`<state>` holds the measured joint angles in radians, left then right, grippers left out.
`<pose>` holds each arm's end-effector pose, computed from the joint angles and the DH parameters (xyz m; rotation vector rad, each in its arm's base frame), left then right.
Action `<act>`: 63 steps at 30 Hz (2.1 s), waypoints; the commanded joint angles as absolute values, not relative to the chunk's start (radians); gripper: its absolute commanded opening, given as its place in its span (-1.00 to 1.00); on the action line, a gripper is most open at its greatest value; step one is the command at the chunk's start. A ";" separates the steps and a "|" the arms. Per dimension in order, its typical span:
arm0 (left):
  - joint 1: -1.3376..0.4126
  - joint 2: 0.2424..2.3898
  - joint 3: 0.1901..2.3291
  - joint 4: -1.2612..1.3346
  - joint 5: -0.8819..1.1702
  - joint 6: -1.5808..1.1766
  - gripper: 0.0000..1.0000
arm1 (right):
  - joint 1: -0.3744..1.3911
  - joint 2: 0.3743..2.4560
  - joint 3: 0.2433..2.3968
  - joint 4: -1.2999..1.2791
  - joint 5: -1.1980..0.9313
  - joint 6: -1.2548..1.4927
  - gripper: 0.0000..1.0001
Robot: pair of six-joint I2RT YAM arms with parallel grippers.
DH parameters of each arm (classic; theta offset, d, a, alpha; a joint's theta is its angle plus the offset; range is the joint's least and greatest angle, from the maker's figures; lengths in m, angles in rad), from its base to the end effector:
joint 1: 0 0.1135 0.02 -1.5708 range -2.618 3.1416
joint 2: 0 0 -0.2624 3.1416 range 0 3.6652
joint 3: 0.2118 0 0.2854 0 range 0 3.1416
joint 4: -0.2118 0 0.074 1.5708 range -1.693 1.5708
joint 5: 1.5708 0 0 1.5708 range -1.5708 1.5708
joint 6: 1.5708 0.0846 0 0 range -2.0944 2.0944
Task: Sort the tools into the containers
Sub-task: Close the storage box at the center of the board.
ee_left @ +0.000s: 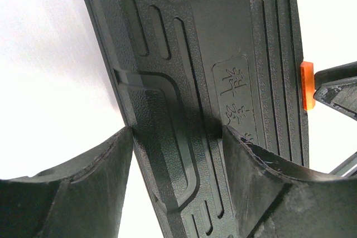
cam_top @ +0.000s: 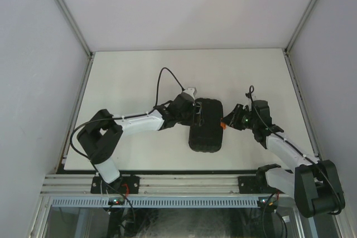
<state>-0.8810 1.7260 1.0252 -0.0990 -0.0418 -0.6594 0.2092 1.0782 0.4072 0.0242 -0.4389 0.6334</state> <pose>0.2719 -0.3240 0.1250 0.2533 2.4669 -0.6635 0.2585 0.0916 0.1275 0.2344 2.3016 0.9362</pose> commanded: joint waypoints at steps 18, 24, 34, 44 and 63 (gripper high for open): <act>-0.892 1.838 0.982 -0.307 -0.048 -0.591 0.31 | 0.276 1.150 0.454 -0.004 -0.408 0.608 -0.82; -0.892 1.837 0.982 -0.306 -0.049 -0.590 0.31 | 0.297 1.203 0.454 -0.001 -0.397 0.599 -0.82; -0.892 1.830 0.975 -0.310 -0.053 -0.584 0.29 | 0.273 1.093 0.473 -0.085 -0.352 0.571 -0.76; -0.891 1.833 0.985 -0.320 -0.058 -0.580 0.28 | 0.203 0.960 0.489 -0.210 -0.219 0.524 -0.83; -0.892 1.833 0.998 -0.331 -0.062 -0.587 0.24 | 0.274 1.189 0.578 -0.248 -0.141 0.475 -0.88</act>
